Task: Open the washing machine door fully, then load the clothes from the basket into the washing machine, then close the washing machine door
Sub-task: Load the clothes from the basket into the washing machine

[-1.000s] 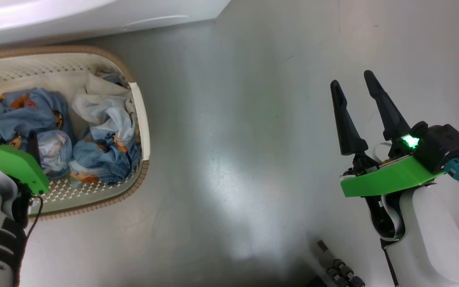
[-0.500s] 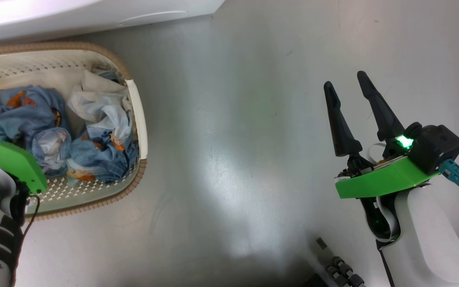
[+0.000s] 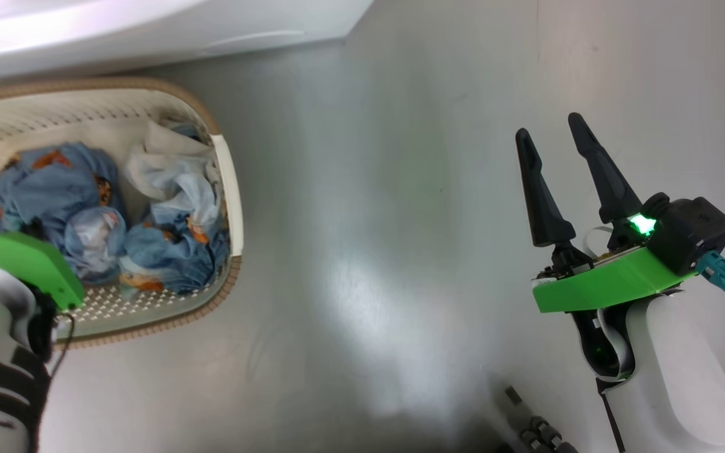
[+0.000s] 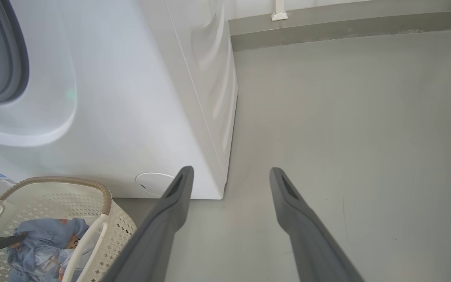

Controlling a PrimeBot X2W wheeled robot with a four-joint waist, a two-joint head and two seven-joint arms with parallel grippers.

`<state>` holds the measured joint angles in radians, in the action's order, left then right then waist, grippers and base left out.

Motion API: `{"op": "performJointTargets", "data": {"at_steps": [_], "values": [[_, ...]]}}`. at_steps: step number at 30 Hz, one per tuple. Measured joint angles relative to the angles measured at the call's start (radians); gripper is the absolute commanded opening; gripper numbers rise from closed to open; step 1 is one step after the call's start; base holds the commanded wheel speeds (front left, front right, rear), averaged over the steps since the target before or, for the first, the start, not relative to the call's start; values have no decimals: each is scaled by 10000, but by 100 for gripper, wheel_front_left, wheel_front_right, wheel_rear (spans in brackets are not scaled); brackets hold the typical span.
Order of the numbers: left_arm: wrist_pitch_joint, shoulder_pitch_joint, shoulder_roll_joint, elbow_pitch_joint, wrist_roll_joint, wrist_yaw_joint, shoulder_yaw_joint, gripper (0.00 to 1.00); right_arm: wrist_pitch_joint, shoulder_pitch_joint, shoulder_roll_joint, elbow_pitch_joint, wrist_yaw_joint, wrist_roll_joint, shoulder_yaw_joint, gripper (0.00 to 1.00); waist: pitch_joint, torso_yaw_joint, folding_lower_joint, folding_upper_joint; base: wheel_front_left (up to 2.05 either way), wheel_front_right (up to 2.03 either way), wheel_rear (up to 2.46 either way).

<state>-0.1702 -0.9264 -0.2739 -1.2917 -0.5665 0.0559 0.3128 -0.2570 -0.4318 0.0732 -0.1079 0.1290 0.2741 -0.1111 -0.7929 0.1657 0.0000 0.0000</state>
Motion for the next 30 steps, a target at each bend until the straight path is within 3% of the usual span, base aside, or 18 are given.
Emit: {"op": "performJointTargets", "data": {"at_steps": [12, 18, 30], "values": [[-779, 1212, 577, 176, -495, 384, -403, 0, 0, 495, 180, -418, 0, 19, 42, 100, 1436, -306, 0, 1, 0, 0, 0], [-780, 2084, 635, 1563, -418, 430, -924, 0, 0, 1014, 318, -614, 0, 77, 88, 100, 2365, -489, 0, 1, 0, 0, 0], [-780, 4239, 890, 3969, 1083, 481, -2174, 0, 0, 1886, 637, -911, 2, 198, 257, 100, 4276, -734, 0, 0, 0, 0, 0]]}}
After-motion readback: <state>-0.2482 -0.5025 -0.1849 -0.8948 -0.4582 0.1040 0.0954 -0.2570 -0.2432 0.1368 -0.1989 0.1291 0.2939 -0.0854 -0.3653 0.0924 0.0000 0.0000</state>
